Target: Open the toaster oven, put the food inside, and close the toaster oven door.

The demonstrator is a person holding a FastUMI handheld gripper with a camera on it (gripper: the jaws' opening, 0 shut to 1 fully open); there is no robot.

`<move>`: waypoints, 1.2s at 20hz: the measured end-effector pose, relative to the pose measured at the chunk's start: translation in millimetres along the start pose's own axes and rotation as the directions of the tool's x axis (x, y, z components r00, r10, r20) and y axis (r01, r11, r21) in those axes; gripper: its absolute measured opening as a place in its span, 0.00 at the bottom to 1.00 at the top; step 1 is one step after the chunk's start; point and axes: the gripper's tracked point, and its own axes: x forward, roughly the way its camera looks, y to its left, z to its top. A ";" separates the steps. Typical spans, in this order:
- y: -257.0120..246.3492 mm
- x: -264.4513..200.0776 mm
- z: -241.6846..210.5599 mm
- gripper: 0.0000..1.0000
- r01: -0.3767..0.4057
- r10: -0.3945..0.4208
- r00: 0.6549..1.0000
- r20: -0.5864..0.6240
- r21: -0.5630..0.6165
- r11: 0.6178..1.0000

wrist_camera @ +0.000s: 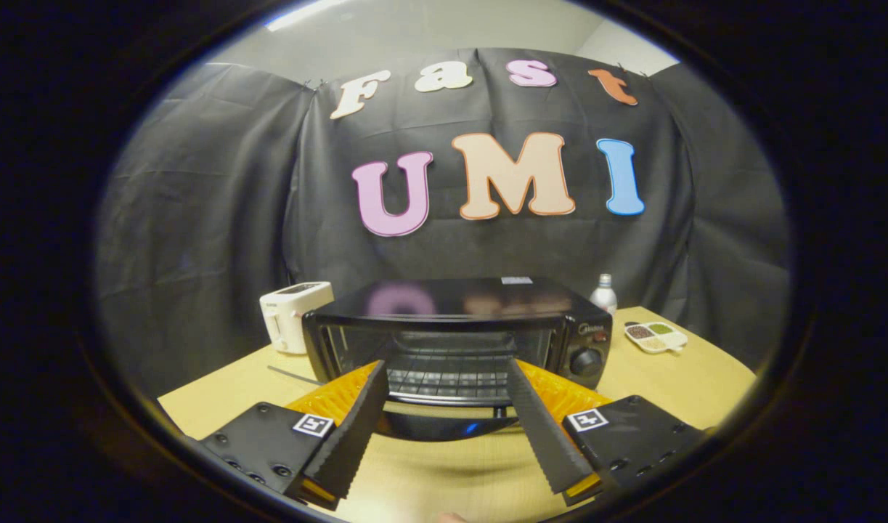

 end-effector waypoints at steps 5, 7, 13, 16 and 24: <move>0.3 -23.6 -29.7 1.00 -0.011 0.011 0.999 -0.031 0.013 1.000; -0.3 -31.6 -42.7 1.00 -0.003 0.004 0.999 -0.050 0.022 1.000; -0.1 -48.3 -78.8 1.00 0.019 -0.018 0.997 -0.073 0.011 1.000; -2.1 -53.3 -100.8 1.00 0.027 -0.023 0.993 -0.115 0.035 0.999; -8.1 -60.9 -138.4 1.00 0.043 -0.039 0.983 -0.180 0.022 0.999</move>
